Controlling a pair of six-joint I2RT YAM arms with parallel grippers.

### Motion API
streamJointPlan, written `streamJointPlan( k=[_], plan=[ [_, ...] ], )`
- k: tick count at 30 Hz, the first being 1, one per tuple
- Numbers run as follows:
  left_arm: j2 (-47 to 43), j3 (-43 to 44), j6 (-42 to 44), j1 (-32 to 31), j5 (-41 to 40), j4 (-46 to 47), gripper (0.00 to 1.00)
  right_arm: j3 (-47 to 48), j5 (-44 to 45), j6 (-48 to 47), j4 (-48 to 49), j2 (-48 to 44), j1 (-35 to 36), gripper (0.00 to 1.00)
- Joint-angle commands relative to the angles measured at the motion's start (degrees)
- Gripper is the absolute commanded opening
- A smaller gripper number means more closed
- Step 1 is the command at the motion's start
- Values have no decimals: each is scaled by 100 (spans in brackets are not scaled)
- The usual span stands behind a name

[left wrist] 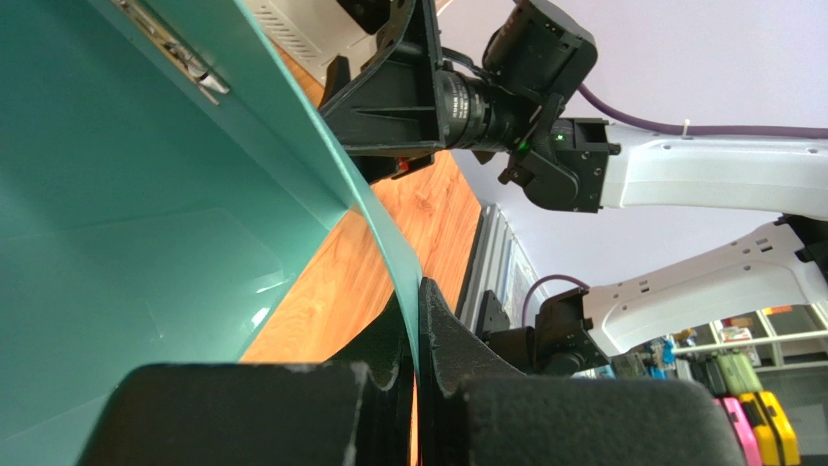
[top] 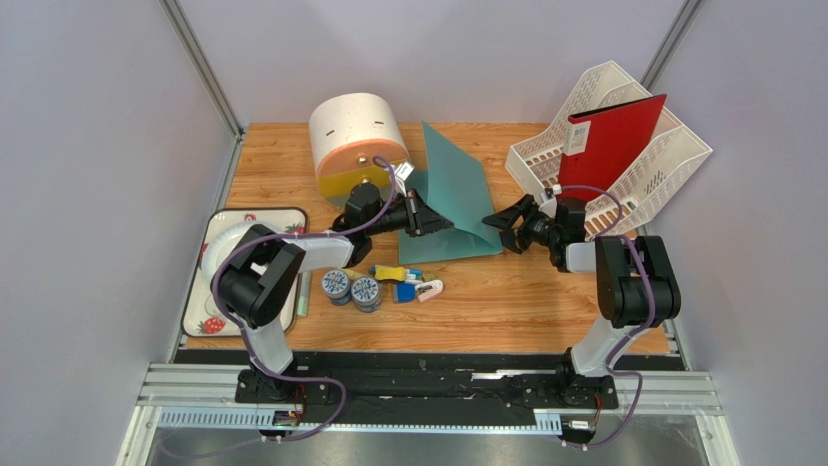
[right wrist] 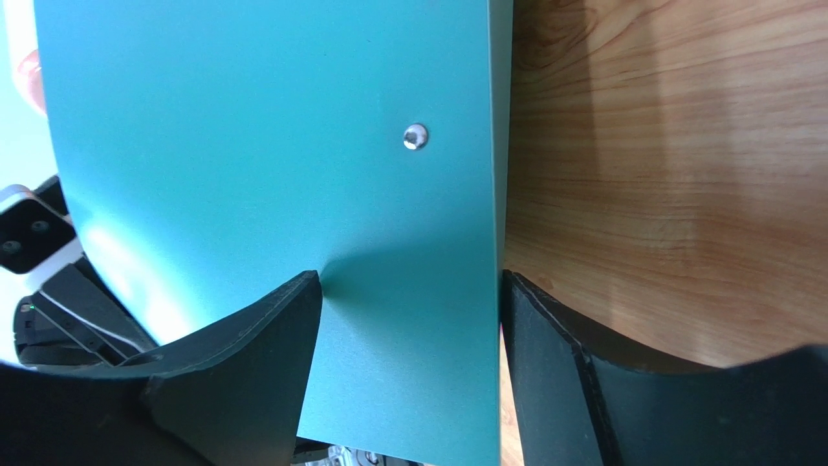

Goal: Organize the desk
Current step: Pick up the folder from the center of the board.

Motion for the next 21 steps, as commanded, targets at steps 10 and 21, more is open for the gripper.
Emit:
streamJointPlan(
  k=[10, 21],
  plan=[
    [795, -214, -173, 3, -228, 889, 0, 282, -332, 110, 466, 220, 208, 50],
    [1120, -223, -42, 3, -413, 213, 0, 185, -359, 84, 466, 80, 217, 45]
  ],
)
